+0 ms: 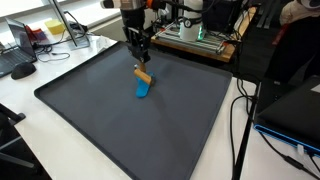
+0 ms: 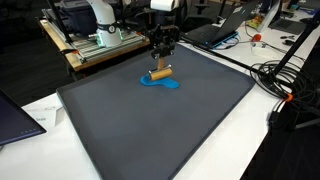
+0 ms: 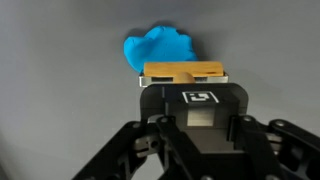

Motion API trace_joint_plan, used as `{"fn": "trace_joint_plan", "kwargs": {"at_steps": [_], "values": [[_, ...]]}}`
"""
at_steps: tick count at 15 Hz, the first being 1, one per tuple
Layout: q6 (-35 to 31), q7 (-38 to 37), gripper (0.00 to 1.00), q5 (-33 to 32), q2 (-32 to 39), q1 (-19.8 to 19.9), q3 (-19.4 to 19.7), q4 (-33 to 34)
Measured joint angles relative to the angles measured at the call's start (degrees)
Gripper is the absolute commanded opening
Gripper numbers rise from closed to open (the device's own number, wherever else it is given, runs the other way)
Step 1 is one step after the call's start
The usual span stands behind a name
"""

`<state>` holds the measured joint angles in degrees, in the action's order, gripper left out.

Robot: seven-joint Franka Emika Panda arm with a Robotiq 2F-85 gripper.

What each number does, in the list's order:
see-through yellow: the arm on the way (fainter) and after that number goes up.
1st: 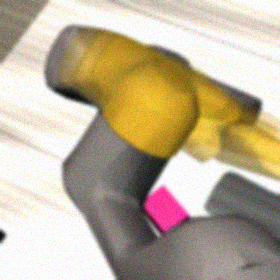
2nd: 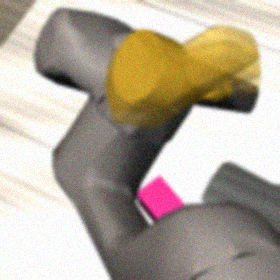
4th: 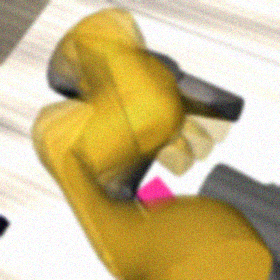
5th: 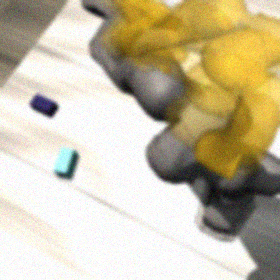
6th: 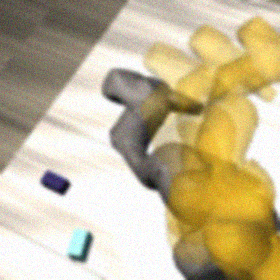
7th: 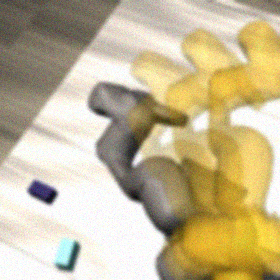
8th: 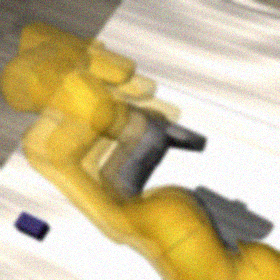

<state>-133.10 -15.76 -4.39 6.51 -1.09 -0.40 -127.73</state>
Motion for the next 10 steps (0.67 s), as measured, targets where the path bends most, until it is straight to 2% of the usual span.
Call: {"fn": "trace_joint_plan", "kwargs": {"at_steps": [10], "values": [[2.4,0.9,0.22,1.5,2.3,0.0,0.0,1.8]]}}
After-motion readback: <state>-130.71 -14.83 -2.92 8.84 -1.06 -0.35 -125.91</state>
